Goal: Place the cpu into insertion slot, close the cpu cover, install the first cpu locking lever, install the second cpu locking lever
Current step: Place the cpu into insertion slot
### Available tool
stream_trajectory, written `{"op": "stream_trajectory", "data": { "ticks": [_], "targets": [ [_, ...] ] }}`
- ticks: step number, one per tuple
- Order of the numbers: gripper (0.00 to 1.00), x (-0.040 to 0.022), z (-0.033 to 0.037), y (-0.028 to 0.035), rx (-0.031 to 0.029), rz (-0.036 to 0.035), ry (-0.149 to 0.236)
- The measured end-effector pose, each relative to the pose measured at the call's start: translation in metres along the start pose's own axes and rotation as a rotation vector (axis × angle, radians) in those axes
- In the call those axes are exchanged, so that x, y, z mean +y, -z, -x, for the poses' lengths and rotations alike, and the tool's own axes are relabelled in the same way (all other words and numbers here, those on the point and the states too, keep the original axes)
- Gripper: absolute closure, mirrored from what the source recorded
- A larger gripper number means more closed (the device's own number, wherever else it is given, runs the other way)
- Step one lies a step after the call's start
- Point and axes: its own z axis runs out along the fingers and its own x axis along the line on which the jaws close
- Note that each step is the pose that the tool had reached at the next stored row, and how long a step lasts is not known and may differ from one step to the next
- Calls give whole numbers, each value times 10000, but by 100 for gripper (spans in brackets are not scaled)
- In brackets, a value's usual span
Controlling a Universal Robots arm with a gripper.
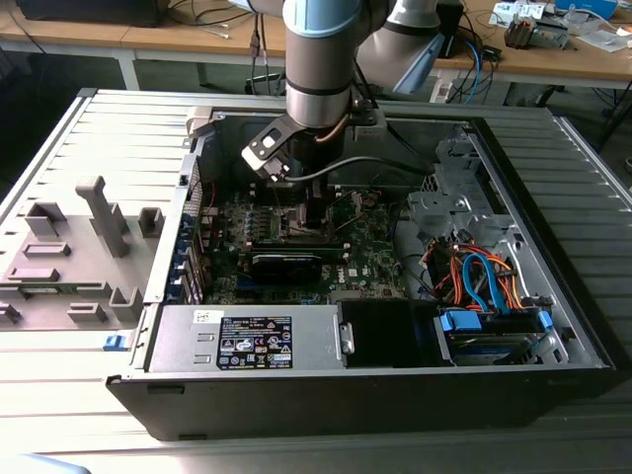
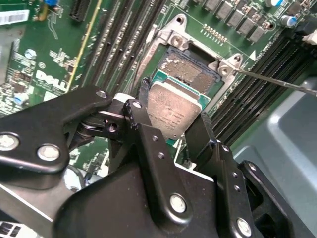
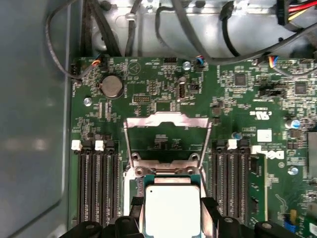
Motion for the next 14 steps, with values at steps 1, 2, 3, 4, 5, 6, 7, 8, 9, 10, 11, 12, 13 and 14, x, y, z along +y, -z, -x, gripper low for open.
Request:
{"op": "stream_trajectory", "data": {
  "ticks": [1,2,3,4,5,6,7,8,9,10,11,12,13,14],
  "targets": [
    [45,-10,-2,-6,0,0,21],
    [45,-26,-3,-14,-1,-1,28],
    [45,-38,-4,-21,-1,0,28],
    [45,-69,-5,-43,-3,-1,28],
    [45,-91,-5,-63,-8,-1,28],
    [45,-104,-6,-75,-8,-1,27],
    [45,-110,-6,-85,-9,-1,27],
    [45,-112,-6,-97,-9,-1,27],
    [45,-112,-6,-106,-8,-1,25],
    [45,-113,-6,-112,-9,-1,19],
    [45,-113,-7,-120,-10,-1,10],
    [45,-114,-7,-126,-9,-1,1],
    [45,-114,-7,-133,-9,-1,-14],
    [45,-114,-7,-139,-11,-2,-28]
  ]
}}
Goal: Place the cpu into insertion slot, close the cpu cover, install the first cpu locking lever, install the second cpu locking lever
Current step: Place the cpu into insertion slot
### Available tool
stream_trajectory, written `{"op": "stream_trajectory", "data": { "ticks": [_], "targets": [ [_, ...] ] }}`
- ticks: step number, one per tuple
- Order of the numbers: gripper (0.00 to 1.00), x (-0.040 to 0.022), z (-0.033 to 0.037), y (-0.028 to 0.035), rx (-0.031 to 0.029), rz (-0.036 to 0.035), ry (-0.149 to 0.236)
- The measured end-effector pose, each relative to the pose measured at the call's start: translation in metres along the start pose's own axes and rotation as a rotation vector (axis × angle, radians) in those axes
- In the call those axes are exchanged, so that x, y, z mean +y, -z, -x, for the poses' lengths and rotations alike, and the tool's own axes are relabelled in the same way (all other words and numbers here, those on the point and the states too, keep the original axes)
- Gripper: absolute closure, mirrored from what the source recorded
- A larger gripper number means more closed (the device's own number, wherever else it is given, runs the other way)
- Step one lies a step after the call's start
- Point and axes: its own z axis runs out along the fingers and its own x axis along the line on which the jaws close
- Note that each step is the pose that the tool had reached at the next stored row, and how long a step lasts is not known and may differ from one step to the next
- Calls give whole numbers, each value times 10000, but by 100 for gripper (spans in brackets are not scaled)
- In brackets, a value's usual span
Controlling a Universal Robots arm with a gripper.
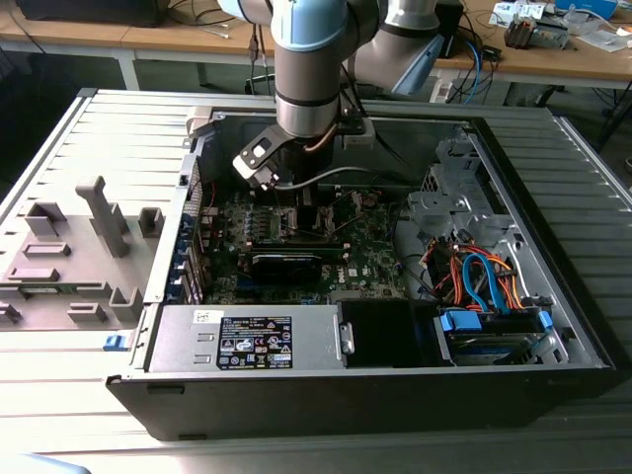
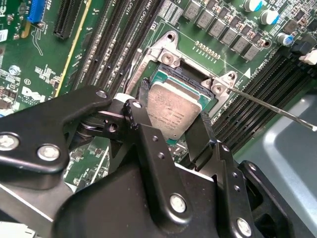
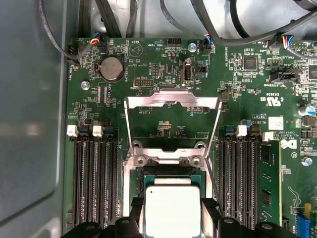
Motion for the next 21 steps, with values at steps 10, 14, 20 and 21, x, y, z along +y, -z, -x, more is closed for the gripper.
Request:
{"op": "stream_trajectory", "data": {
  "ticks": [10,14,20,21],
  "targets": [
    [45,5,-33,-63,-2,-2,-57],
    [45,3,-43,-75,-4,-2,-61],
    [45,3,-51,-95,-5,-3,-65],
    [45,3,-51,-98,-5,-2,-66]
  ]
}}
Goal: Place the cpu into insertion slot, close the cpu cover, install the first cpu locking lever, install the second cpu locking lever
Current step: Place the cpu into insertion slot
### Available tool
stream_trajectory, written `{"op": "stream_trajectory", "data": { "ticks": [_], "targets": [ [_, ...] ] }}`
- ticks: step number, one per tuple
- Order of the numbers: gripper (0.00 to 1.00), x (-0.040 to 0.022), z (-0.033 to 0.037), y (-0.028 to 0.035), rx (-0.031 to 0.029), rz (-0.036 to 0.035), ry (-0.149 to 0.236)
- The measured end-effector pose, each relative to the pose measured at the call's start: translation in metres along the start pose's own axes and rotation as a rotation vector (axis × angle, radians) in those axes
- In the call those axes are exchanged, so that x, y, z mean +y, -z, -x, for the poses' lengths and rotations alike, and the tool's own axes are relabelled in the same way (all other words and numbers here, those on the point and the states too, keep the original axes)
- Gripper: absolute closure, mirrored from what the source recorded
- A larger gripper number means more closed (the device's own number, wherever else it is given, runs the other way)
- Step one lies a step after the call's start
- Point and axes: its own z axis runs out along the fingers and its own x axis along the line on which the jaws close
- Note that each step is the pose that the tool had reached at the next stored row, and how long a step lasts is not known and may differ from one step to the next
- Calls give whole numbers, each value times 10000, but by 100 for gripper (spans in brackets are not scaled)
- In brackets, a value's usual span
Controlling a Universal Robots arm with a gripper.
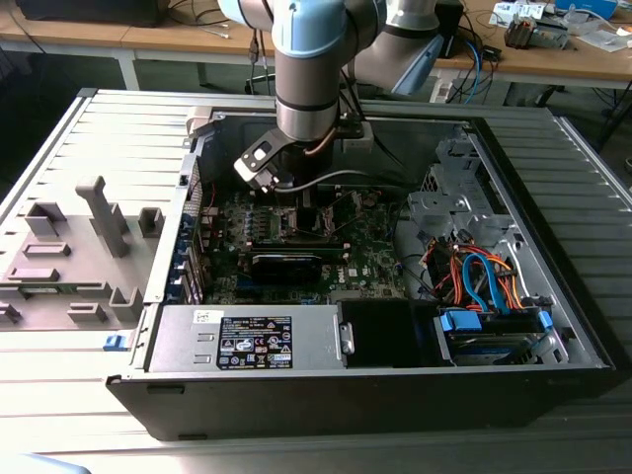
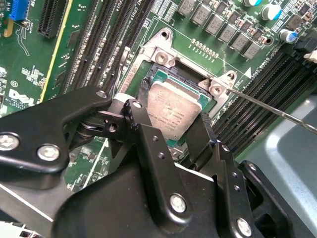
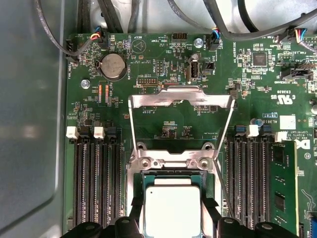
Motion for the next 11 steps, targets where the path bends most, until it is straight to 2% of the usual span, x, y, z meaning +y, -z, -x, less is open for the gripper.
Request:
{"op": "stream_trajectory", "data": {
  "ticks": [11],
  "targets": [
    [45,-2,0,-5,1,0,0]
  ]
}}
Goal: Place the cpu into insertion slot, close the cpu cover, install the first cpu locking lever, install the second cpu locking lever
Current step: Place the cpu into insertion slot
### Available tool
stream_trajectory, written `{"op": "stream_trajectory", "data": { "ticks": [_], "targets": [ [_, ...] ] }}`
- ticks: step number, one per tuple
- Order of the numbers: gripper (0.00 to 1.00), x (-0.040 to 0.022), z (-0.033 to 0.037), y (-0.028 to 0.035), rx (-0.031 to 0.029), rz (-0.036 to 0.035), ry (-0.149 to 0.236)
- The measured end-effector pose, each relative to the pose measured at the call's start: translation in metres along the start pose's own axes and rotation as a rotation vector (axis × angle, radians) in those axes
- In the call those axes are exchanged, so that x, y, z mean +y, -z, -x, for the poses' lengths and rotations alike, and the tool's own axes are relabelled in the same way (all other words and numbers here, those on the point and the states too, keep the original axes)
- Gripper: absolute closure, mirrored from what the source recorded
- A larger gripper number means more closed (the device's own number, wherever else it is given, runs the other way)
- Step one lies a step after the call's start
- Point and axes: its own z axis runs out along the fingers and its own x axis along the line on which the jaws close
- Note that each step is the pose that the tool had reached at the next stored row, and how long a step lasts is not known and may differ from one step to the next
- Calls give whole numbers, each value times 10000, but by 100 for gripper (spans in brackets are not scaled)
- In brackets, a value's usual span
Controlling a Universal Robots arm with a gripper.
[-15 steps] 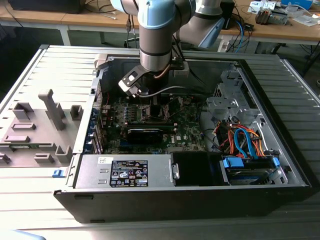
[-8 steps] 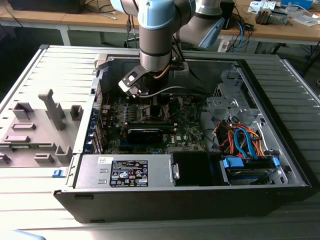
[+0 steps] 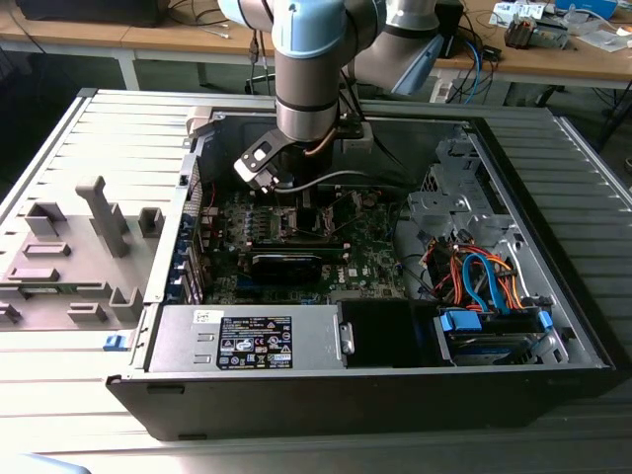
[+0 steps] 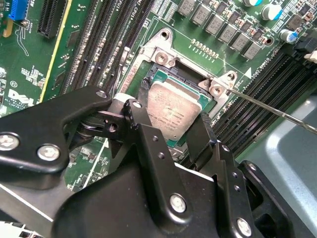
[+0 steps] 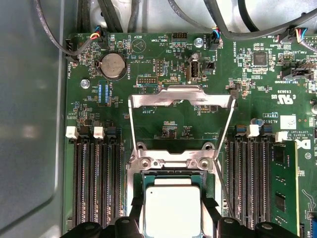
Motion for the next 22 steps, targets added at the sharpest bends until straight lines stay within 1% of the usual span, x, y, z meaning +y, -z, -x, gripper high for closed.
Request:
{"op": "stream_trajectory", "data": {
  "ticks": [1,3,4,9,12,18,20,22],
  "targets": [
    [45,1,-2,-4,11,5,-1],
    [45,1,-2,-4,10,6,-1],
    [38,0,-1,-3,5,3,-1],
    [38,0,0,0,0,0,-1],
    [38,1,0,29,0,1,0],
    [38,1,0,33,1,2,0],
    [38,0,4,34,-27,1,-1],
    [38,0,18,34,-31,1,0]
  ]
}}
